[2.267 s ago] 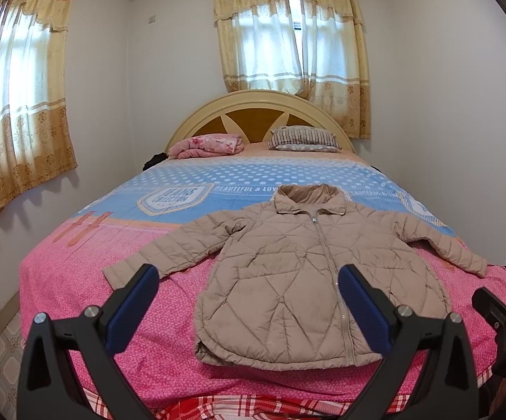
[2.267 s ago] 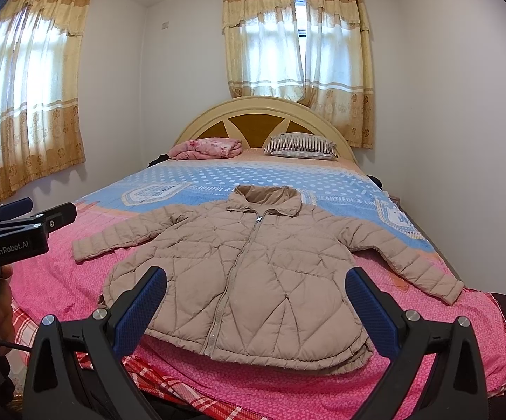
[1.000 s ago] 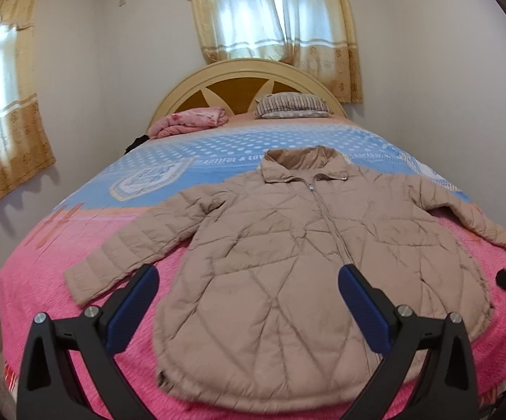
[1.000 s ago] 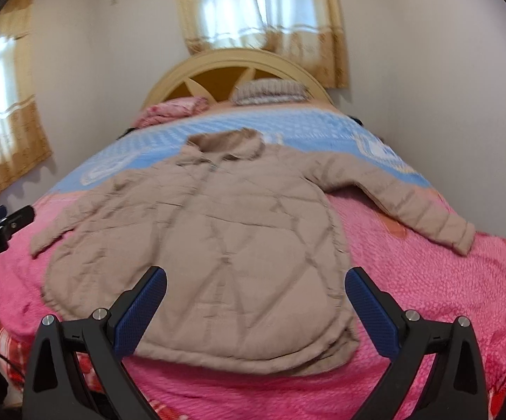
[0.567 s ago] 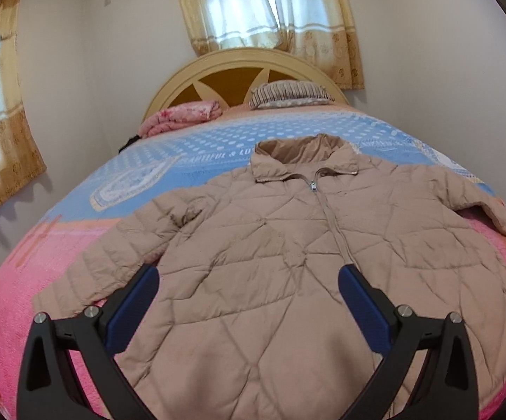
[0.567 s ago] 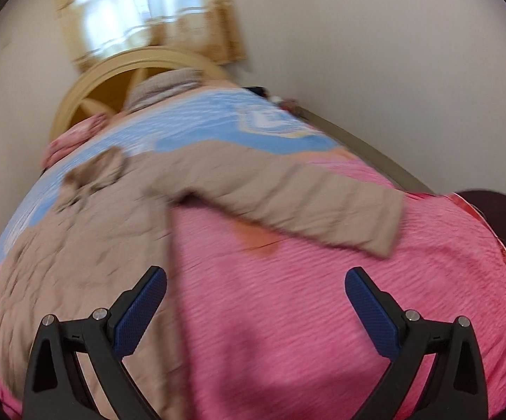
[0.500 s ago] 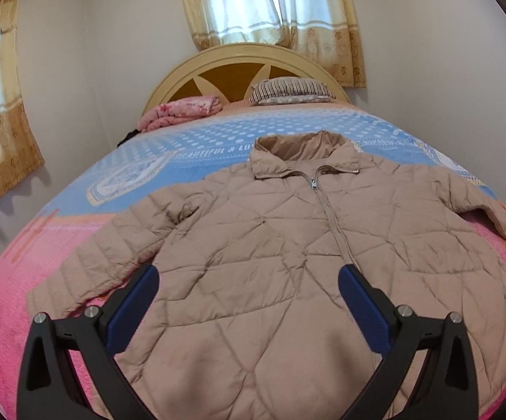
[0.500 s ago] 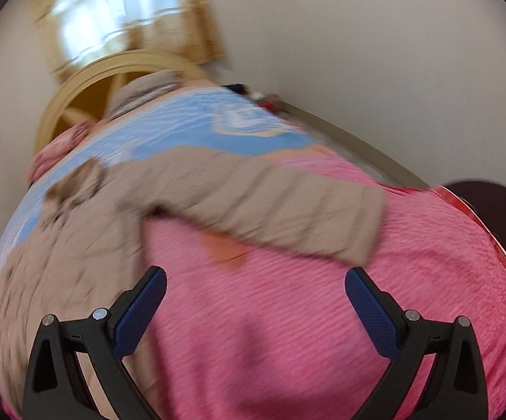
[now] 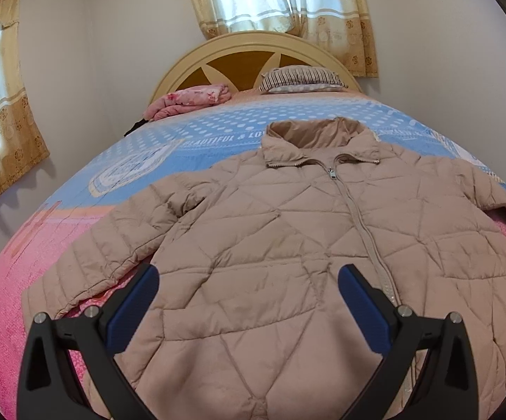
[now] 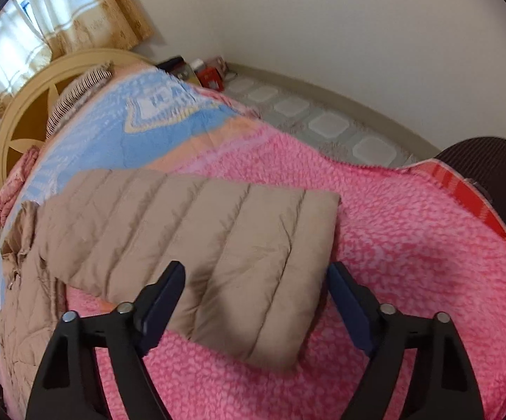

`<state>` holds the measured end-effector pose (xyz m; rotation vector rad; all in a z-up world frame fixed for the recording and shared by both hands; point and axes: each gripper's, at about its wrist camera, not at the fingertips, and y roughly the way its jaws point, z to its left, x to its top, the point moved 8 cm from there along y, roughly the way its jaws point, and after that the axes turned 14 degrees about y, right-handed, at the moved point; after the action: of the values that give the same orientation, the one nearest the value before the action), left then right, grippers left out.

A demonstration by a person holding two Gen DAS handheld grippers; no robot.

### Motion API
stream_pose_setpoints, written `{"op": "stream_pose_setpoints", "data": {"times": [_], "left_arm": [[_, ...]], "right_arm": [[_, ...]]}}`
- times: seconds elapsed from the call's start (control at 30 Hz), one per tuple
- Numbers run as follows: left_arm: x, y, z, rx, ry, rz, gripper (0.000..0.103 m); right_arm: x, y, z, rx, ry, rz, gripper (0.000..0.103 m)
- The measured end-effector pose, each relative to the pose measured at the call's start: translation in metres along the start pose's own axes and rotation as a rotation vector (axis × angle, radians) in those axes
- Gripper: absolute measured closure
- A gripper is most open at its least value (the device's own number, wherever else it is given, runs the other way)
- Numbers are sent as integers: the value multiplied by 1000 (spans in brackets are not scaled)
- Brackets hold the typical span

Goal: Fold large clothes
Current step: 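Reach the right tool to the jacket sleeve cuff and close on it, then lift the sleeve with the right tool and lay it across the jacket body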

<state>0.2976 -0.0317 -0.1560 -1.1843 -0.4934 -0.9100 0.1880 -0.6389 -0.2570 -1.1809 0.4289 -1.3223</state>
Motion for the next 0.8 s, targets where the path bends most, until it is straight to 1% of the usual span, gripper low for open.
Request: {"op": "stream_pose_setpoints", "data": {"times": [0.03, 0.07, 0.13, 0.17, 0.2, 0.27, 0.3, 0.4, 0.47, 0.6, 0.63, 0.73, 0.8], "left_arm": [[0, 1, -1, -2, 8, 2, 0], [0, 1, -2, -2, 17, 3, 0], [1, 3, -2, 2, 25, 6, 0], [0, 3, -1, 2, 25, 8, 0], [0, 4, -1, 2, 24, 8, 0], [0, 3, 4, 11, 17, 10, 0], [0, 3, 7, 13, 10, 12, 0], [0, 1, 13, 16, -7, 8, 0], [0, -2, 15, 18, -11, 1, 0], [-2, -5, 18, 19, -18, -1, 0], [-2, -5, 19, 19, -18, -1, 0], [-4, -4, 23, 25, -17, 3, 0], [-5, -3, 25, 26, -22, 5, 0]], "right_arm": [[-2, 8, 1, 11, 1, 28, 31], [-5, 16, 2, 34, 11, 58, 45], [0, 16, 2, 38, -3, 44, 57], [3, 13, 3, 62, -6, 48, 72], [6, 8, 2, 77, -2, 44, 81], [12, -1, 4, 71, -21, 15, 85], [20, -11, 7, 62, -51, -20, 87], [39, -33, 18, 60, -86, -82, 88], [54, -54, 33, 58, -124, -140, 88], [71, -92, 72, 64, -211, -247, 89], [73, -103, 88, 70, -246, -280, 89], [71, -132, 128, 85, -343, -361, 89], [65, -148, 152, 106, -395, -396, 90]]}}
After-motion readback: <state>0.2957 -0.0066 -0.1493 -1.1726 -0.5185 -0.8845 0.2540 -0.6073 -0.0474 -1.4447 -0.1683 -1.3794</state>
